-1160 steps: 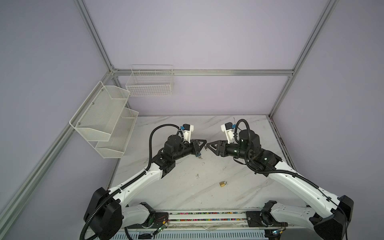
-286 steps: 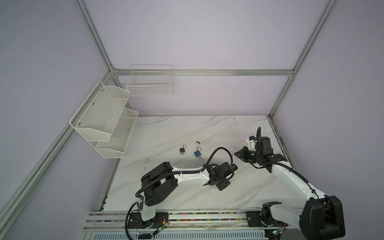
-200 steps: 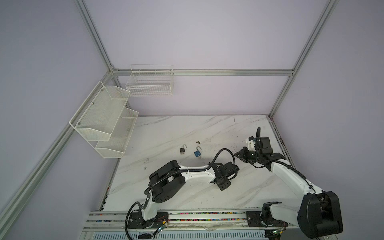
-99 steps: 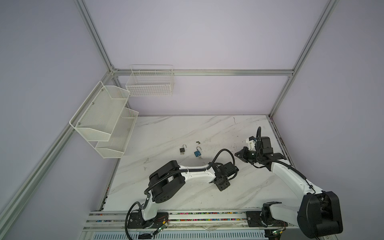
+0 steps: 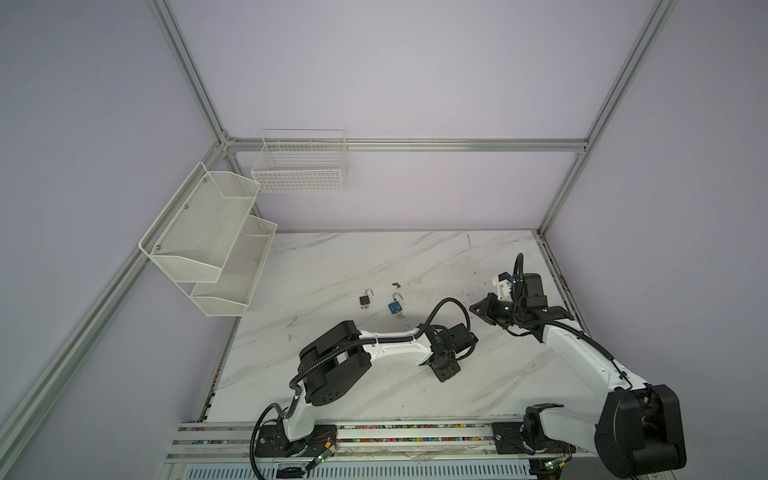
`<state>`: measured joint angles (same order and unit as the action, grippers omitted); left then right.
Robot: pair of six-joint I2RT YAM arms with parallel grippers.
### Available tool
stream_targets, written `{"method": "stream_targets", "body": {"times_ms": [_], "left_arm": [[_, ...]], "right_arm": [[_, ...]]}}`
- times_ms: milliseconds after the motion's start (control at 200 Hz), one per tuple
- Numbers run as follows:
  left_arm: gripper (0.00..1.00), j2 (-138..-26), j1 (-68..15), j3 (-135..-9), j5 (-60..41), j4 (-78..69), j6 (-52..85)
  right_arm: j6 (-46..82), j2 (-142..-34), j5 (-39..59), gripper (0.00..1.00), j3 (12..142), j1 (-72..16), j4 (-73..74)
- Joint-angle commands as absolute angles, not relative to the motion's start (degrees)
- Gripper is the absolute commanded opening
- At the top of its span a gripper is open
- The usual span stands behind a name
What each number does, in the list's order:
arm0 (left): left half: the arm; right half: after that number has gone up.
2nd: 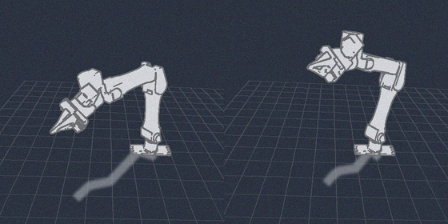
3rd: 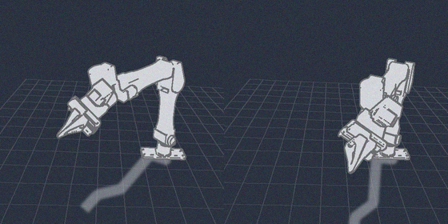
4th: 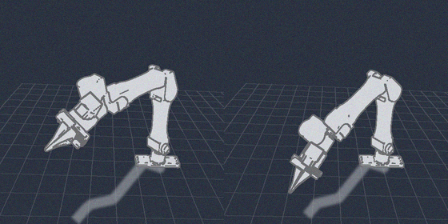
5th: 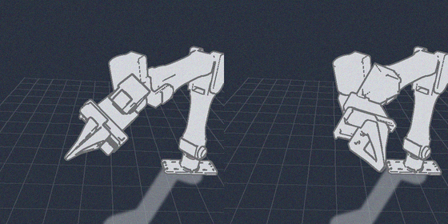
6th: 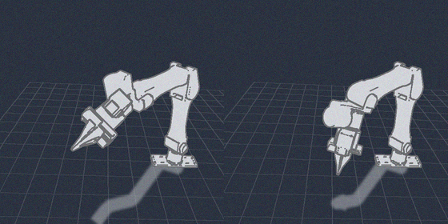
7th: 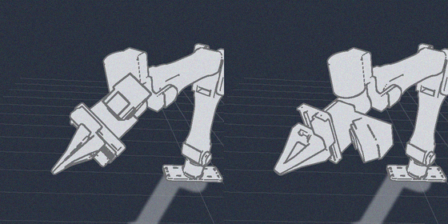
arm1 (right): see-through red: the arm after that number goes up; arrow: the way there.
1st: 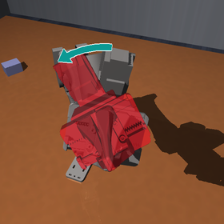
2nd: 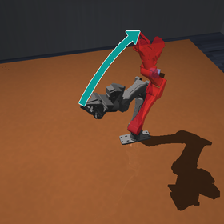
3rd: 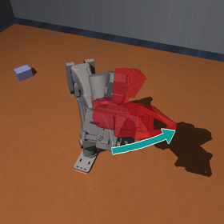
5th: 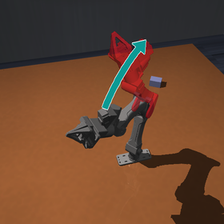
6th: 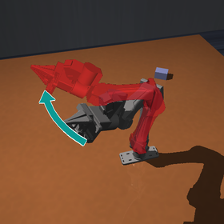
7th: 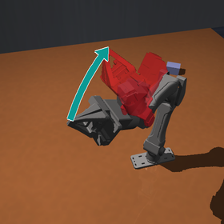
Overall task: Unlock with the key
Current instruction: 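Close the left gripper on the brass padlock body and lift it, then raise the brass padlock toward the right gripper while the right gripper brings the key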
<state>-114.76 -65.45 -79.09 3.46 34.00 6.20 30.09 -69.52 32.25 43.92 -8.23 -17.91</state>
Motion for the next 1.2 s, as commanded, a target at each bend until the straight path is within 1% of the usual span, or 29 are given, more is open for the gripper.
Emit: {"method": "stream_targets", "body": {"times_ms": [0,120,205,365,520,750,825,955,1090,1165,1200], "left_arm": [[0.28,-115.19,-65.74,-83.07,3.58,36.12,5.44],[0.28,-114.79,-65.79,-83.12,4.03,36.12,6.35],[0.22,-114.28,-65.74,-83.42,4.61,36.1,7.71],[0.17,-112.11,-65.32,-84.0,6.23,35.96,11.9],[0.16,-106.41,-62.72,-81.86,6.19,34.43,20.24],[0.13,-93.75,-55.03,-73.43,2.17,26.91,34.98],[0.12,-90.1,-52.28,-70.99,0.33,24.08,40.59],[0.1,-85.19,-48.09,-67.53,0.13,19.01,50.89],[0.08,-81.56,-45.0,-64.7,2.91,13.04,59.4],[0.06,-81.52,-43.24,-63.25,2.86,9.36,64.16],[0.06,-79.41,-42.64,-62.37,3.09,8.23,66.71]], "right_arm": [[29.43,-68.25,32.76,0.0,44.37,-7.82,-19.07],[29.44,-68.55,33.04,0.0,44.81,-7.65,-19.09],[29.44,-68.25,33.09,0.0,45.25,-7.7,-19.16],[28.36,-67.76,31.55,0.0,46.78,-7.65,-21.35],[23.1,-67.93,27.01,0.0,50.59,-7.72,-26.99],[20.8,-69.28,24.79,0.0,55.32,-8.38,-29.97],[20.31,-70.3,22.58,0.0,57.5,-10.44,-31.01],[20.71,-71.79,17.69,0.0,60.57,-16.19,-32.33],[23.74,-72.37,15.36,0.0,61.54,-22.37,-31.49],[25.99,-72.19,14.28,0.0,61.78,-25.34,-30.77],[27.16,-72.08,13.72,0.0,61.79,-26.81,-30.31]]}}
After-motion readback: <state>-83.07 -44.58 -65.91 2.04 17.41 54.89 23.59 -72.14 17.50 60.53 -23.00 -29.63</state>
